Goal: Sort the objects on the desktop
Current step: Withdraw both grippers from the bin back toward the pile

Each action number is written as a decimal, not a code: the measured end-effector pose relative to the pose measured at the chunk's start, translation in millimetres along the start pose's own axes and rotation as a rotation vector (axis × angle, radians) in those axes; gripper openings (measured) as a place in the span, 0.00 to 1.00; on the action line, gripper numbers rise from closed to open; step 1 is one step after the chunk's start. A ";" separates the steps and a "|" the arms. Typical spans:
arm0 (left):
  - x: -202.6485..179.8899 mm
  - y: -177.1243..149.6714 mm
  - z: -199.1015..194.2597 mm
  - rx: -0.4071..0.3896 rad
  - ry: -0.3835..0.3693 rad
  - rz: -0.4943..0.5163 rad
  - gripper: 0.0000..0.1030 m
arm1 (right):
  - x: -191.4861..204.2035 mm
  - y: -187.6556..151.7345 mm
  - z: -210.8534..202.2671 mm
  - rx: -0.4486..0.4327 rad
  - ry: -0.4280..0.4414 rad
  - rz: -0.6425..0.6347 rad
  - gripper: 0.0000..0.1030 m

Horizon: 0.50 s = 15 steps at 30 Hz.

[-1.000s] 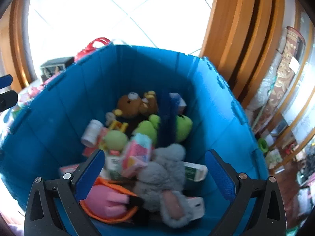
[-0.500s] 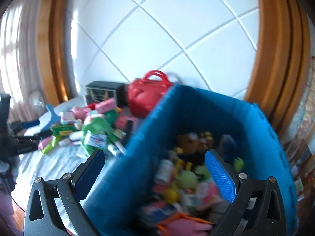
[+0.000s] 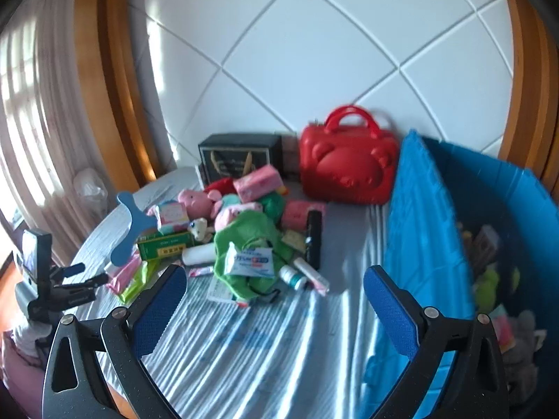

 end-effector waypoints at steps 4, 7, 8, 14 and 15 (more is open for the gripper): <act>53.5 -12.8 25.1 0.041 0.034 -0.010 0.71 | -4.6 -29.7 36.8 0.090 -0.038 0.058 1.00; 95.0 -20.2 52.4 0.086 0.079 -0.019 0.71 | -15.1 -52.7 62.1 0.162 -0.085 0.092 1.00; 106.0 -21.8 60.8 0.100 0.097 -0.019 0.71 | -19.4 -60.1 69.9 0.186 -0.100 0.105 1.00; 155.7 -28.5 121.3 0.195 0.179 0.032 0.71 | -37.1 -89.3 113.3 0.294 -0.168 0.139 1.00; 158.6 -29.7 133.4 0.207 0.167 0.024 0.71 | -40.5 -92.9 122.3 0.310 -0.181 0.144 1.00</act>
Point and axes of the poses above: each gripper's, at about its wrist camera, not at the fingertips, and z roughly the way its jaws point, x to its left, y to its top, the point moved 7 cm from there along z, roughly the way its jaws point, and after that the axes turned 13 degrees about -x, right-handed, at the moved point
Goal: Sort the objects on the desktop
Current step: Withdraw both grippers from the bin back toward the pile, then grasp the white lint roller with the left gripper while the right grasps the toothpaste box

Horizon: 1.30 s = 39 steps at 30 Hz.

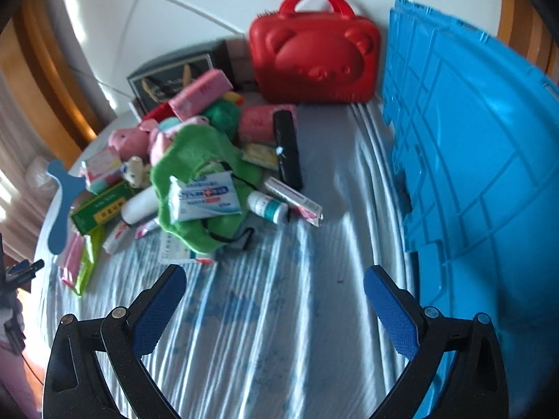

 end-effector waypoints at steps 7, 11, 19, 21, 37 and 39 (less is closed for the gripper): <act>-9.1 3.7 57.6 0.072 -0.040 -0.013 0.71 | -8.3 2.7 75.3 0.099 -0.069 0.001 1.00; -18.2 1.7 82.2 0.113 -0.068 -0.002 0.71 | -13.4 9.1 112.5 0.127 -0.087 -0.007 1.00; -21.5 -2.2 101.0 0.159 -0.122 -0.077 0.72 | -34.8 28.9 174.9 0.139 -0.094 0.019 1.00; -21.9 -2.8 100.5 0.161 -0.138 -0.075 0.72 | -35.6 30.7 181.0 0.142 -0.113 -0.006 0.92; -27.2 -6.7 78.2 0.122 -0.129 -0.114 0.50 | -18.3 -6.0 219.9 0.275 -0.044 -0.091 0.32; -25.3 -9.2 64.6 0.095 -0.108 -0.126 0.49 | -12.7 -7.7 209.0 0.250 -0.035 -0.095 0.22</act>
Point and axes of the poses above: each gripper's, at about its wrist camera, not at the fingertips, and z roughly the way its jaws point, x to its left, y to its top, the point moved 7 cm from there along z, roughly the way its jaws point, and after that the axes turned 13 degrees about -x, right-handed, at the moved point
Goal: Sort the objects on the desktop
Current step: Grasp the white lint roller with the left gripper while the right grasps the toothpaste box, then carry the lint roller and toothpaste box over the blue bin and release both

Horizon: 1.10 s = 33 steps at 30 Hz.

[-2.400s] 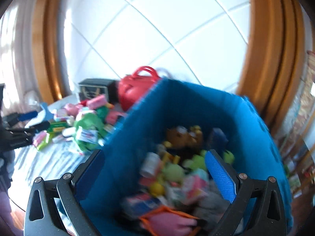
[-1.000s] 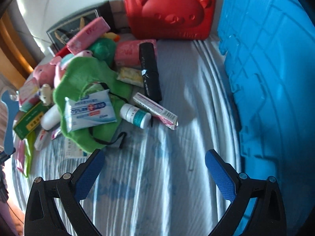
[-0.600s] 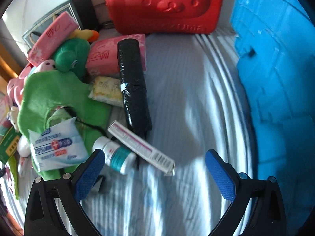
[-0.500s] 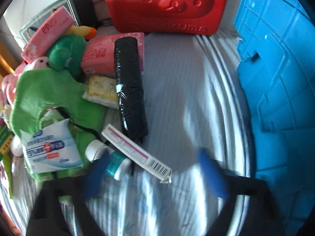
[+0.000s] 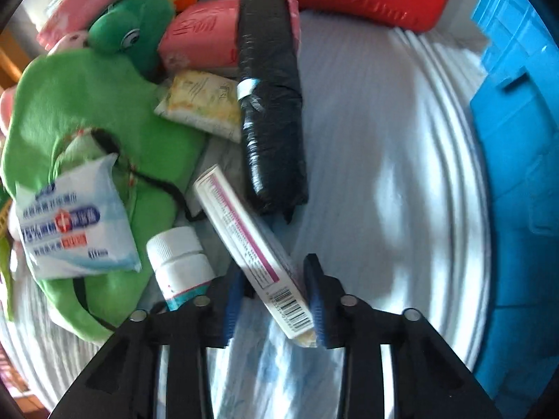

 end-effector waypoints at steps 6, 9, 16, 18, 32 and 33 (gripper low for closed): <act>6.9 -13.7 -54.7 -0.082 0.027 -0.043 0.46 | 15.3 -15.2 -58.6 -0.104 0.042 0.011 0.17; 8.7 -7.4 -76.7 -0.128 0.023 -0.060 0.46 | 23.2 -25.5 -92.0 -0.154 0.067 0.010 0.17; -11.6 -3.8 -150.2 -0.277 -0.016 -0.038 0.46 | 40.7 -27.1 -180.6 -0.306 0.100 -0.003 0.18; -25.6 -6.0 -171.8 -0.319 -0.033 -0.019 0.46 | 38.4 -27.7 -209.8 -0.358 0.104 -0.014 0.18; -249.3 -4.0 -319.1 -0.546 -0.390 0.231 0.46 | -28.0 -49.8 -382.0 -0.665 0.063 0.010 0.18; -270.0 -6.3 -328.2 -0.553 -0.422 0.249 0.46 | -38.2 -51.3 -388.9 -0.675 0.056 0.019 0.18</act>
Point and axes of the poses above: each gripper's, at about its wrist camera, not at the fingertips, and z roughly the way its jaws point, x to its left, y to its top, the point moved 7 cm from there along z, roughly the way its jaws point, and after that the axes turned 13 degrees about -x, right-handed, at the moved point
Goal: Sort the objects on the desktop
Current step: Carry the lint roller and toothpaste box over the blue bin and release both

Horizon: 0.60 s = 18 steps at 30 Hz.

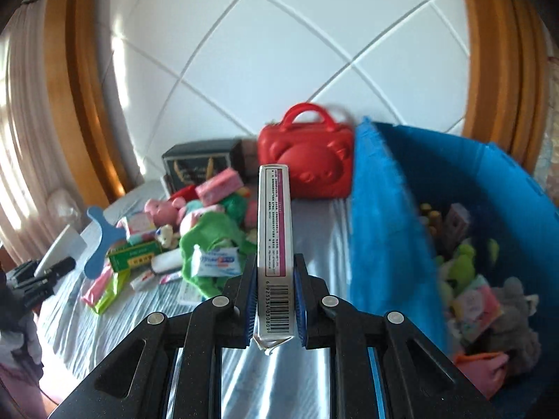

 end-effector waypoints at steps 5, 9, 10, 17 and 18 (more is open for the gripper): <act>-107.5 35.9 2.7 -0.064 -0.136 0.055 0.46 | -66.4 19.3 -38.3 -0.051 -0.084 -0.010 0.18; -199.4 63.1 1.5 -0.091 -0.249 0.104 0.46 | -123.7 19.5 -53.4 -0.024 -0.148 -0.019 0.18; -226.2 68.5 2.5 -0.092 -0.278 0.116 0.46 | -138.1 17.2 -55.0 -0.011 -0.161 -0.018 0.18; -368.9 72.9 22.4 -0.009 -0.418 0.156 0.46 | -236.8 -7.2 -74.2 0.055 -0.230 -0.027 0.18; -382.8 68.4 27.0 0.019 -0.431 0.156 0.46 | -248.5 -9.7 -76.2 0.060 -0.236 -0.032 0.18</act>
Point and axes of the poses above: each gripper's, at about its wrist camera, not at the fingertips, and z roughly the way its jaws point, x to its left, y to its top, the point moved 7 cm from there along z, roughly the way its jaws point, and after that the axes turned 13 degrees about -x, right-handed, at the moved point
